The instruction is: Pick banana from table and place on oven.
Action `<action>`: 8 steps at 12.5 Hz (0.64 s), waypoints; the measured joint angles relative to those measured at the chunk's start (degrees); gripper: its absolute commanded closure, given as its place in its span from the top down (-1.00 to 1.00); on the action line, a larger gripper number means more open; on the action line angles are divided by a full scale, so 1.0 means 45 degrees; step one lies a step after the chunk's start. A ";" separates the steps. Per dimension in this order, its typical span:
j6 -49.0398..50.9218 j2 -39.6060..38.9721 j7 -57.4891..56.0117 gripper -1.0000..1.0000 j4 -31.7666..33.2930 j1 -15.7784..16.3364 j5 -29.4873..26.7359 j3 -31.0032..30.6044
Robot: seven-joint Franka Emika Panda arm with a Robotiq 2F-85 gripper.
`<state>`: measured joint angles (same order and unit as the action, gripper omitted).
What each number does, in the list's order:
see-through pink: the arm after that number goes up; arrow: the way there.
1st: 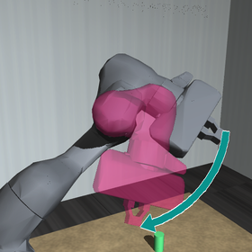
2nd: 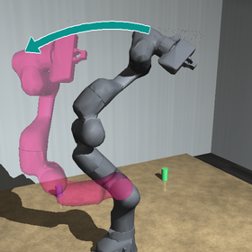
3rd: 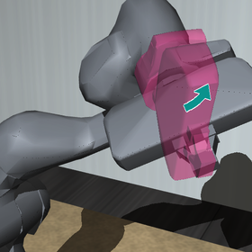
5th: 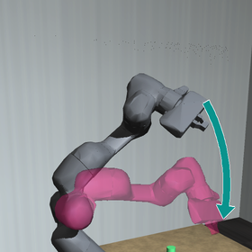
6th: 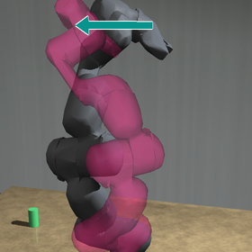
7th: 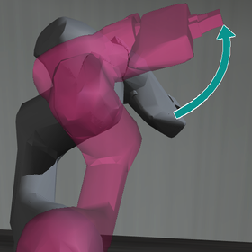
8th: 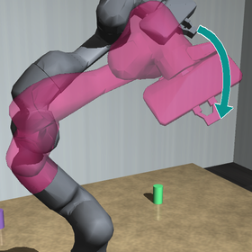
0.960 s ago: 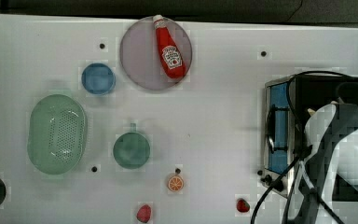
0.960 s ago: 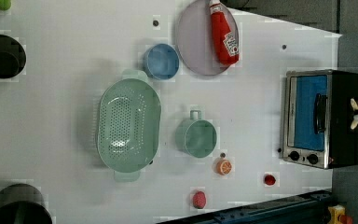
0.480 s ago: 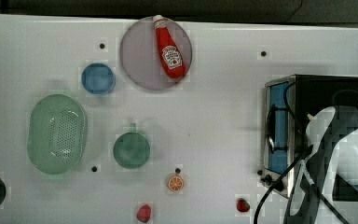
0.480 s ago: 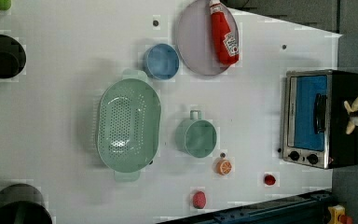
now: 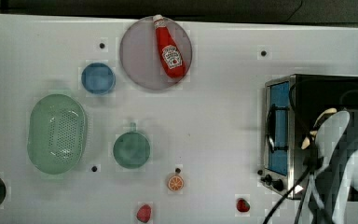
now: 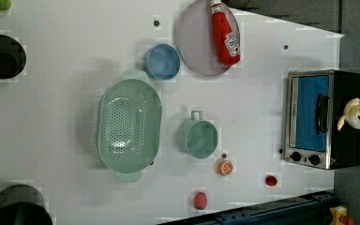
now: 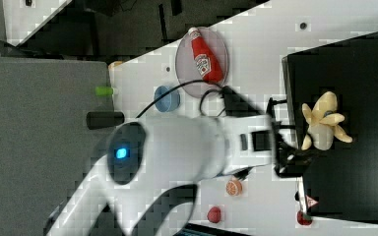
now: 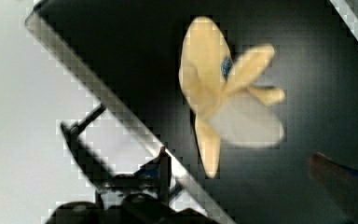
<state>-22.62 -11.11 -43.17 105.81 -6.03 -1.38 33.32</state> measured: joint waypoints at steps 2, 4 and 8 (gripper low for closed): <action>0.1408 0.1351 -0.0006 1.00 -0.0012 0.0092 0.0365 -0.0280; 0.3093 0.2922 0.0286 1.00 -0.0336 0.0107 0.1172 -0.1097; 0.3475 0.5468 0.2922 1.00 -0.0609 0.0338 0.1323 -0.3883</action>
<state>-6.98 13.49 -30.02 103.07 -4.51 4.57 15.85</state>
